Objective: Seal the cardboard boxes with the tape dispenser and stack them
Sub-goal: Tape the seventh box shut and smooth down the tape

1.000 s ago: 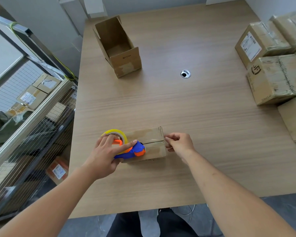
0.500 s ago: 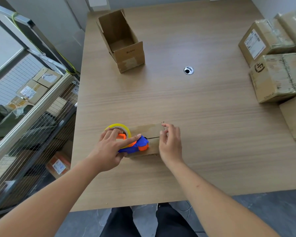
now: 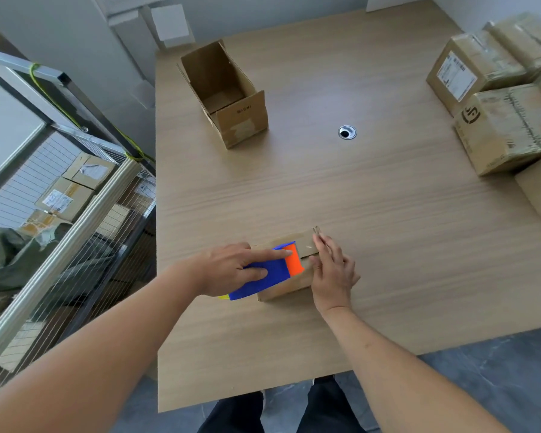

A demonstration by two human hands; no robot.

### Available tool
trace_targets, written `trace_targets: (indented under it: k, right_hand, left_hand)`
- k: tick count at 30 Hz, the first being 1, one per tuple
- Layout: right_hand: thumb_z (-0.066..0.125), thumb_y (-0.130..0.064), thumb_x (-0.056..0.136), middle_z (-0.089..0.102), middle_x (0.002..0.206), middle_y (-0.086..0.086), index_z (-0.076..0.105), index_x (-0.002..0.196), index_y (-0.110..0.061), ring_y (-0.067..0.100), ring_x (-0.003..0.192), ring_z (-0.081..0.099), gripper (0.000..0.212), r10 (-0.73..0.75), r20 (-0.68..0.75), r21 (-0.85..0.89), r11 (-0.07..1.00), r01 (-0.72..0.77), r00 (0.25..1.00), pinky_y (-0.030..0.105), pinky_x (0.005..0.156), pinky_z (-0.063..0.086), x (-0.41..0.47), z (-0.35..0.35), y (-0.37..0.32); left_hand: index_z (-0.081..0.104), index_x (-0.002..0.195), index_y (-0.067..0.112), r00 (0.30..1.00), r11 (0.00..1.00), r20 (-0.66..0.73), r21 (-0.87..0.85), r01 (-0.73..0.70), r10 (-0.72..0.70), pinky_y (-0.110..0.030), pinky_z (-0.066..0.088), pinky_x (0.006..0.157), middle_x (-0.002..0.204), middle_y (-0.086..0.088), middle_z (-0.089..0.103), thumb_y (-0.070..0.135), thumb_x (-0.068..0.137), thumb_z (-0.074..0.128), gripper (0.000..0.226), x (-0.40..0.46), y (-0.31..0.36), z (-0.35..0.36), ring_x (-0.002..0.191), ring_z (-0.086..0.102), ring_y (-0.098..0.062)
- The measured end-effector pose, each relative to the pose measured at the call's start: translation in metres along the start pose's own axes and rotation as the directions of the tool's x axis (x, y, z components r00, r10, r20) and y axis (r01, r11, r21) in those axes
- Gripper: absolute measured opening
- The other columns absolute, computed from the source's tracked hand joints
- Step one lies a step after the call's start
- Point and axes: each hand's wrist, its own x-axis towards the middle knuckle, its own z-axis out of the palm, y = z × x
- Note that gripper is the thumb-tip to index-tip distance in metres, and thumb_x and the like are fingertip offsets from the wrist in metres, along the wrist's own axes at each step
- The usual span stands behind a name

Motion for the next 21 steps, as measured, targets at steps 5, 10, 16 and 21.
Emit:
trace_targets:
  k: [5, 10, 16, 21]
  right_hand:
    - [0.038, -0.041, 0.106, 0.027, 0.157, -0.034, 0.03, 0.152, -0.056, 0.013, 0.116, 0.035, 0.049, -0.004, 0.072, -0.023, 1.0, 0.006, 0.997, 0.036, 0.089, 0.024, 0.001, -0.002, 0.002]
    - [0.029, -0.054, 0.103, 0.027, 0.158, -0.033, 0.03, 0.151, -0.058, 0.016, 0.115, 0.037, 0.048, -0.031, 0.065, -0.03, 0.999, 0.033, 0.997, 0.04, 0.089, 0.032, 0.003, -0.002, -0.002]
    - [0.037, -0.044, 0.107, 0.026, 0.158, -0.033, 0.031, 0.15, -0.058, 0.014, 0.116, 0.036, 0.046, -0.021, 0.075, -0.054, 0.998, 0.025, 0.997, 0.036, 0.087, 0.025, 0.003, -0.002, -0.004]
    - [0.025, -0.043, 0.109, 0.02, 0.162, -0.031, 0.025, 0.154, -0.054, 0.019, 0.121, 0.037, 0.047, -0.016, 0.092, -0.163, 0.986, 0.031, 0.996, 0.037, 0.092, 0.023, -0.001, -0.009, -0.015]
  left_hand:
    - [0.027, 0.134, 0.081, 0.998, 0.994, 0.068, -0.104, 0.021, -0.014, -0.038, 0.039, 0.098, 0.113, 0.006, 0.053, 0.039, 0.108, 0.041, 0.051, -0.012, -0.023, -0.006, 0.103, 0.051, -0.015]
    - [0.034, 0.134, 0.078, 0.991, 0.987, 0.133, -0.158, 0.04, -0.019, -0.04, 0.036, 0.108, 0.128, 0.015, 0.054, 0.034, 0.108, 0.045, 0.052, -0.039, -0.065, -0.012, 0.117, 0.048, -0.011]
    - [0.049, 0.134, 0.068, 0.981, 0.89, 0.179, -0.433, 0.142, -0.07, -0.037, 0.031, 0.12, 0.143, 0.032, 0.051, 0.026, 0.106, 0.053, 0.051, -0.068, -0.122, 0.017, 0.131, 0.049, 0.0]
    - [0.051, 0.128, 0.071, 0.982, 0.879, 0.17, -0.451, 0.154, -0.084, -0.027, 0.032, 0.116, 0.141, 0.034, 0.049, 0.024, 0.106, 0.053, 0.052, -0.054, -0.123, 0.026, 0.129, 0.048, 0.001]
